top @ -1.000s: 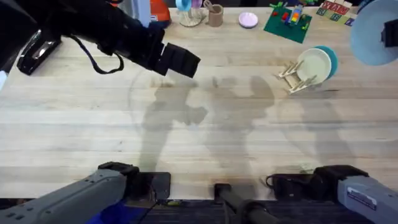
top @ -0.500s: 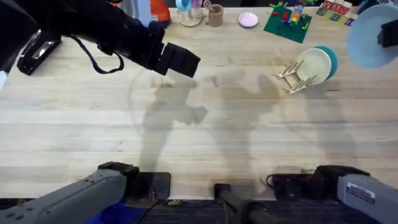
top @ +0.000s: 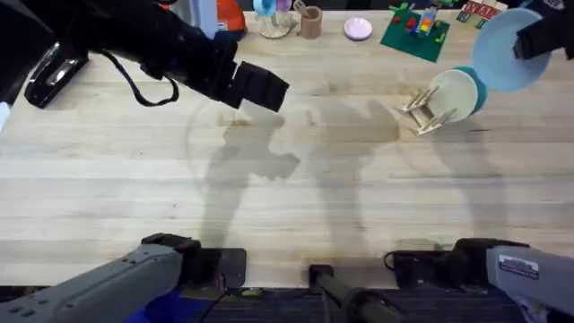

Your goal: Pick up the plates from the table one by one and place each into a slot on the dish rack.

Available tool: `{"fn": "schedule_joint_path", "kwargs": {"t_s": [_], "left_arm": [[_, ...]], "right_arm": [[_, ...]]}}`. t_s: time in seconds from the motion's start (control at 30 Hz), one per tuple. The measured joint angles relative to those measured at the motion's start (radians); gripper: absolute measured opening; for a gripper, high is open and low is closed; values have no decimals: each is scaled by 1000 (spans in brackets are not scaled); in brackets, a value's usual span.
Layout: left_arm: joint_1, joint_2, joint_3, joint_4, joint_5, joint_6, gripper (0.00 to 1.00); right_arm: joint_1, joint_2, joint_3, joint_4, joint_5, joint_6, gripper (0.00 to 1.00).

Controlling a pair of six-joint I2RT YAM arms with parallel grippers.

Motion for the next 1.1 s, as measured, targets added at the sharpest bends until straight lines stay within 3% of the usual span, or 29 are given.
{"fn": "schedule_joint_path", "kwargs": {"t_s": [0.6,1.1], "left_arm": [[0,0,0,0,0,0,996],[0,0,0,0,0,0,997]], "right_arm": [[-4,33,0,-19,-11,-28,28],[-119,54,0,-24,-124,-66,28]]}}
